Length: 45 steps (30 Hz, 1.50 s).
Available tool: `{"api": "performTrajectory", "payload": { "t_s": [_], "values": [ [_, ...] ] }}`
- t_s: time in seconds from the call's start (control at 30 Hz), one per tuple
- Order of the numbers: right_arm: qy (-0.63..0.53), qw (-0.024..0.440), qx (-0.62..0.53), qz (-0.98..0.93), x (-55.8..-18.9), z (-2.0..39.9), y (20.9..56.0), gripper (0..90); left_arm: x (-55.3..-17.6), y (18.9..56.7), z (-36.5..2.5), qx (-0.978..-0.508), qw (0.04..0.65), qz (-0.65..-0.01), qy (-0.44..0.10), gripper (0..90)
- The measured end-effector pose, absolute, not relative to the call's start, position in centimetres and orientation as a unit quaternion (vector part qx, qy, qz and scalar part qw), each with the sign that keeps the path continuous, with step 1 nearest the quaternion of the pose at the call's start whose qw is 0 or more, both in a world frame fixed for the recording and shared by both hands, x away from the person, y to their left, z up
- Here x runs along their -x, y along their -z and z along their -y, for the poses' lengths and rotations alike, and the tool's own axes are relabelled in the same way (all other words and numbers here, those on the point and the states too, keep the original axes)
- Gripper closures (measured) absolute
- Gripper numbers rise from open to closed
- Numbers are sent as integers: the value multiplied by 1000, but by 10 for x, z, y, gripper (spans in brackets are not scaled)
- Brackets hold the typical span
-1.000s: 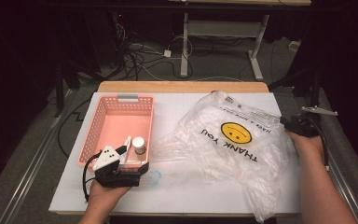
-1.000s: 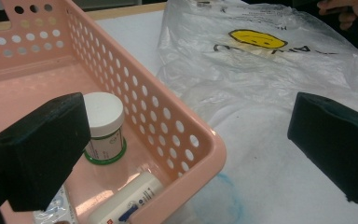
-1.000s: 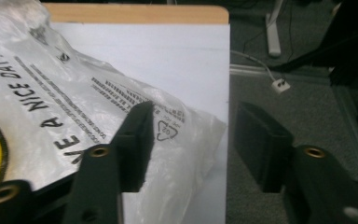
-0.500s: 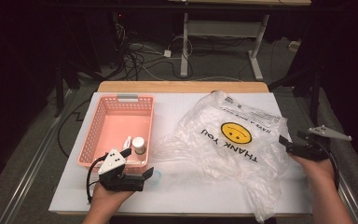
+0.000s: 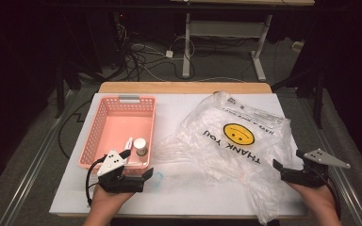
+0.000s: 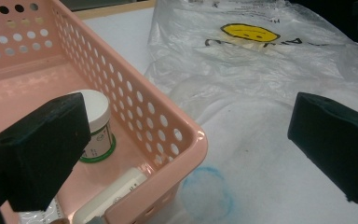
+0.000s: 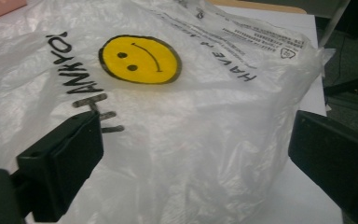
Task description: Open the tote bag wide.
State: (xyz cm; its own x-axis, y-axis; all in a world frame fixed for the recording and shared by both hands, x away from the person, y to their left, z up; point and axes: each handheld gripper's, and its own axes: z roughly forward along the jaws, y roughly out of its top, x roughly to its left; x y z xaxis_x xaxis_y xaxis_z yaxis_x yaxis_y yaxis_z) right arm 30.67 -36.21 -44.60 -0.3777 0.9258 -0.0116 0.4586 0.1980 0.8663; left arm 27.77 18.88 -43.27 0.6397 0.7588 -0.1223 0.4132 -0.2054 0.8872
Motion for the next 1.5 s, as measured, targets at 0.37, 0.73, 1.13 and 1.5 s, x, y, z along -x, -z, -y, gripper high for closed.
{"api": "performTrajectory", "payload": {
  "t_s": [0.37,0.73,1.13,1.5],
  "values": [
    [-440,255,-442,-739,-289,330,446,0,-278,432,-191,-755,497,-390,-178,0],
    [-454,243,-401,-758,-302,290,432,0,-278,431,-189,-760,492,-387,-176,0],
    [-450,220,-376,-780,-337,250,426,0,-279,431,-190,-760,491,-384,-182,0],
    [-457,203,-347,-793,-350,232,431,126,-280,432,-194,-756,487,-396,-188,0]
  ]
}}
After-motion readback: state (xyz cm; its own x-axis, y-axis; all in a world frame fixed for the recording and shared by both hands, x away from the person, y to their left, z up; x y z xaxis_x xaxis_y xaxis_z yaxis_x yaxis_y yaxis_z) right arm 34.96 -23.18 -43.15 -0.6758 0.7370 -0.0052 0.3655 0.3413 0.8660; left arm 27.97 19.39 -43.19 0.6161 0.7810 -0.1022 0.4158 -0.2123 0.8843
